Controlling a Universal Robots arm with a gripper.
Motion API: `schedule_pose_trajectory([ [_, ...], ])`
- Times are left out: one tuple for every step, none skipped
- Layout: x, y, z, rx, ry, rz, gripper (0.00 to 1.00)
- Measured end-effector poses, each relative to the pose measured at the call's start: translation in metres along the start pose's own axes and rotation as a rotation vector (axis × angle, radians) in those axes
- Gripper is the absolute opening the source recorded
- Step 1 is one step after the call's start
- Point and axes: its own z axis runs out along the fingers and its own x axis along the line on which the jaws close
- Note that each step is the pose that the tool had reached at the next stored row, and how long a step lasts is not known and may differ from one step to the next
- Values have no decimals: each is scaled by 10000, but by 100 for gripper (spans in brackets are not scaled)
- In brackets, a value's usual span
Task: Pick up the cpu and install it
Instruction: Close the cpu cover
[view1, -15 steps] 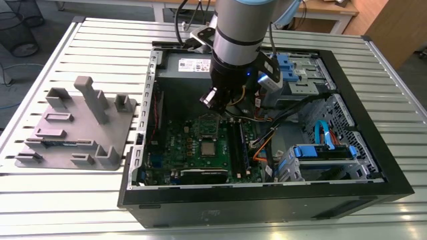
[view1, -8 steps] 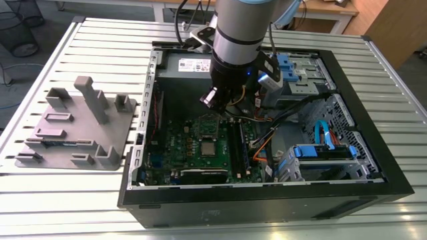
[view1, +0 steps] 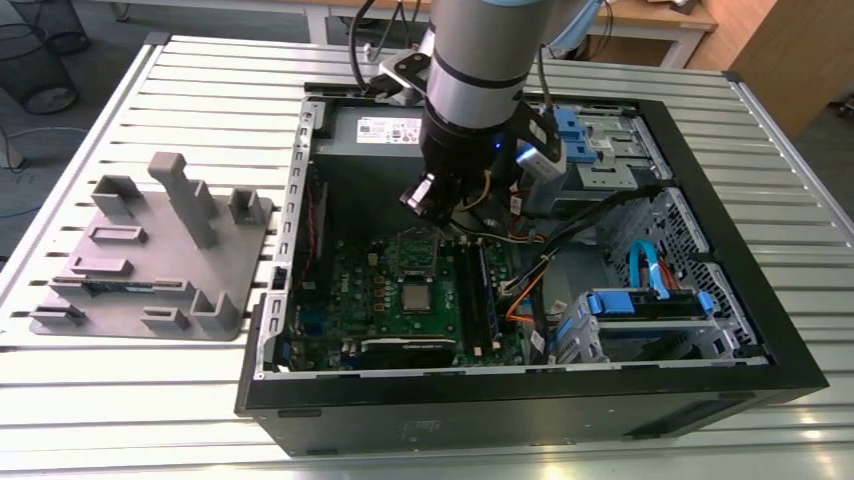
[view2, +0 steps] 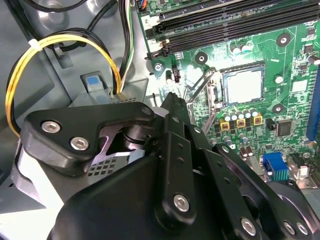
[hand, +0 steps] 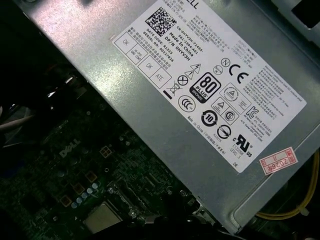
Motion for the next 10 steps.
schedule_pose_trajectory([
  [0,0,-2,0,1,-10,11],
  [0,0,-3,0,4,-20,11],
  [0,0,-5,0,5,-30,11],
  [0,0,-6,1,7,-41,11],
  [0,1,-8,1,8,-53,11],
  [0,1,-10,1,11,-65,11],
  [-1,1,-11,1,11,-77,11],
  [0,1,-12,2,13,-88,11],
  [0,1,-13,2,15,-99,11],
  [0,1,-14,2,16,-109,11],
])
